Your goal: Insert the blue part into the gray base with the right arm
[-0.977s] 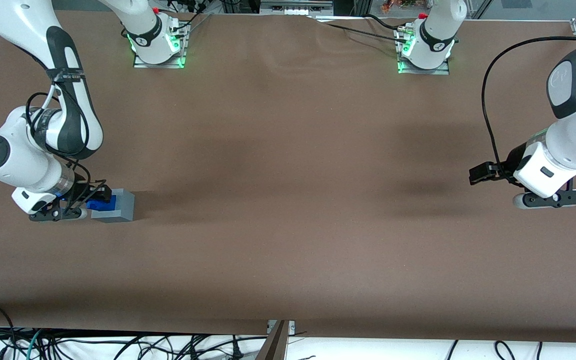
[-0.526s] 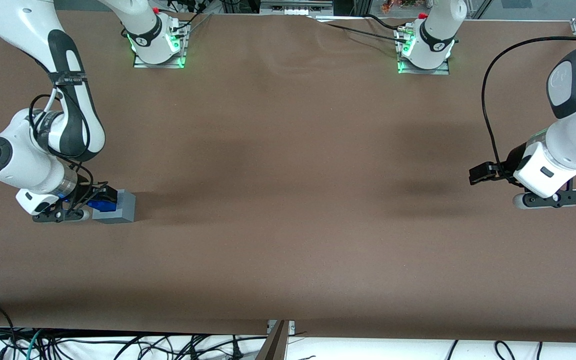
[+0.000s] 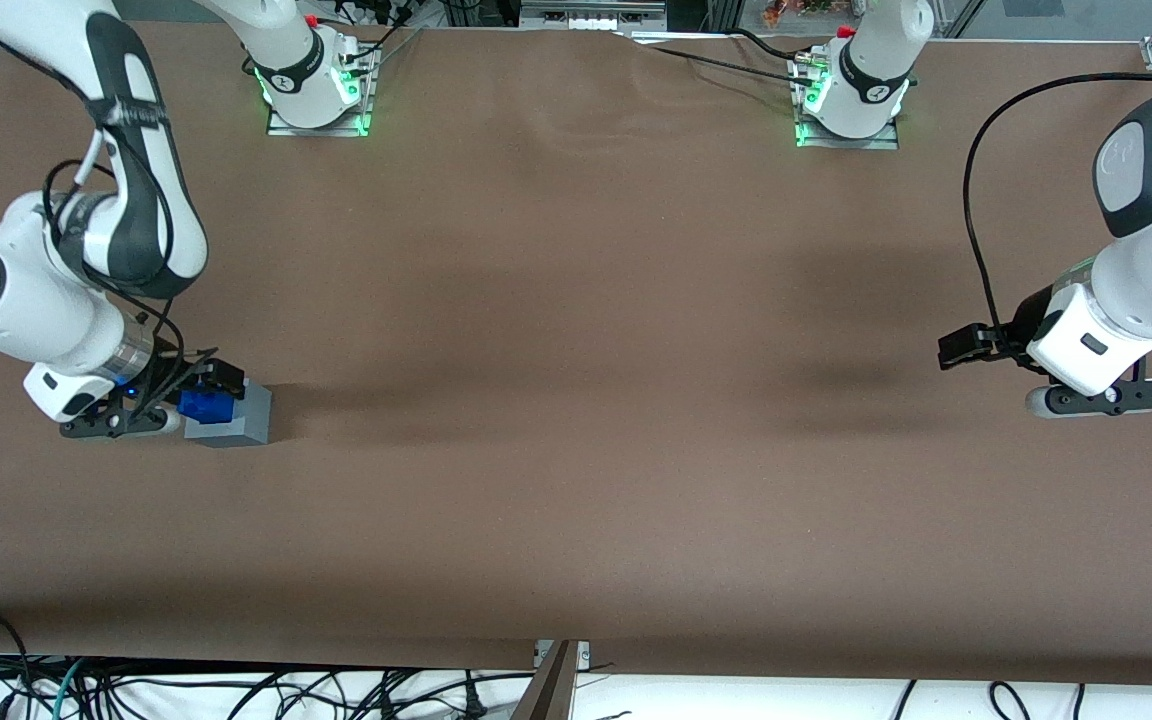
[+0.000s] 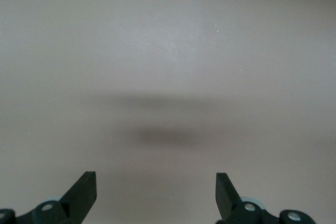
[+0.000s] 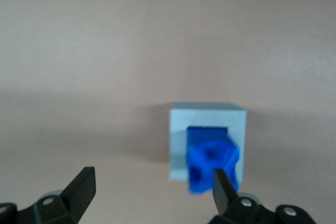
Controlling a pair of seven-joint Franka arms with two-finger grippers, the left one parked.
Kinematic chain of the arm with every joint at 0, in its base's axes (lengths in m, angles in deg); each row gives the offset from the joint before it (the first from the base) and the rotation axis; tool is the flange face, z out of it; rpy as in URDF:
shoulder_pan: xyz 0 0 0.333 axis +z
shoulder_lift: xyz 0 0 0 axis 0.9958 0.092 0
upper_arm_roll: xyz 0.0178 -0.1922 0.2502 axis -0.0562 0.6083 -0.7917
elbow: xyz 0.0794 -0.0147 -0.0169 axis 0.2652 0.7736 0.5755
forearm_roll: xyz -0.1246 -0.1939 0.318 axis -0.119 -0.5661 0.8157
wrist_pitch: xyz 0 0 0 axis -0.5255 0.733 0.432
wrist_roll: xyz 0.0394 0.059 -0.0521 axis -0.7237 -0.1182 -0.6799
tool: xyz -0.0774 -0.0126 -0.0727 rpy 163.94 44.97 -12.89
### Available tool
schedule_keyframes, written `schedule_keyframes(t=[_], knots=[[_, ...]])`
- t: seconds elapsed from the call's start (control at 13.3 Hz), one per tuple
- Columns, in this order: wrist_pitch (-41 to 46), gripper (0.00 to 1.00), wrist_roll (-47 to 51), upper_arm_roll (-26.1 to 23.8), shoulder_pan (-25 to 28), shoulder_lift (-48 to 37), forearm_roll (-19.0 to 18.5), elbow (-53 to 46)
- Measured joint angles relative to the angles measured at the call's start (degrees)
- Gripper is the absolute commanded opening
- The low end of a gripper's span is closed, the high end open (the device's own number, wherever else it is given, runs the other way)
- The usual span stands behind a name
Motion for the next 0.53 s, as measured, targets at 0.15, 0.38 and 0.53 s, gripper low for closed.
schedule_keyframes(t=[0.15, 0.38, 0.53], knots=[[5.3, 0.99, 1.0, 0.0, 0.6, -4.1, -0.4, -0.7], [17.2, 0.99, 2.7, 0.0, 0.9, -8.5, -2.4, -5.9], [26.6, 0.99, 3.2, 0.0, 0.9, -9.7, -2.9, -12.1]])
